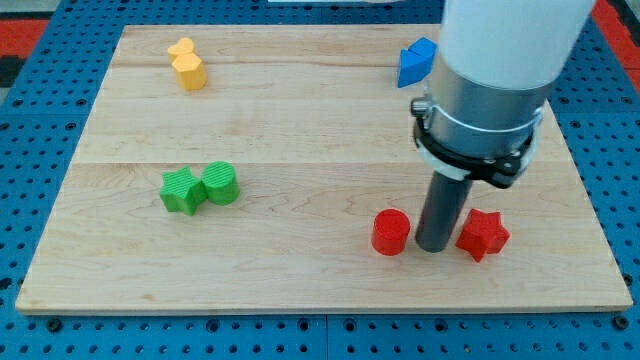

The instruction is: Move your arm towards the bottom center of the board

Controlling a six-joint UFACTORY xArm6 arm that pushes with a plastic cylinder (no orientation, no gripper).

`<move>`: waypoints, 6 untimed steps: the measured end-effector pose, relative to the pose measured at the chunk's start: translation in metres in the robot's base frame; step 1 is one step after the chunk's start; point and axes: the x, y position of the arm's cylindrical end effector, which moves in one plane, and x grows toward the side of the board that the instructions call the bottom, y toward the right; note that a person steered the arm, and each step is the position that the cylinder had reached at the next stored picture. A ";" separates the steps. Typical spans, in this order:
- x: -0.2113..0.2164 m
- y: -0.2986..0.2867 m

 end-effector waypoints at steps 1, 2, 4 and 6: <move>0.000 0.040; 0.000 0.055; 0.036 -0.010; 0.037 -0.107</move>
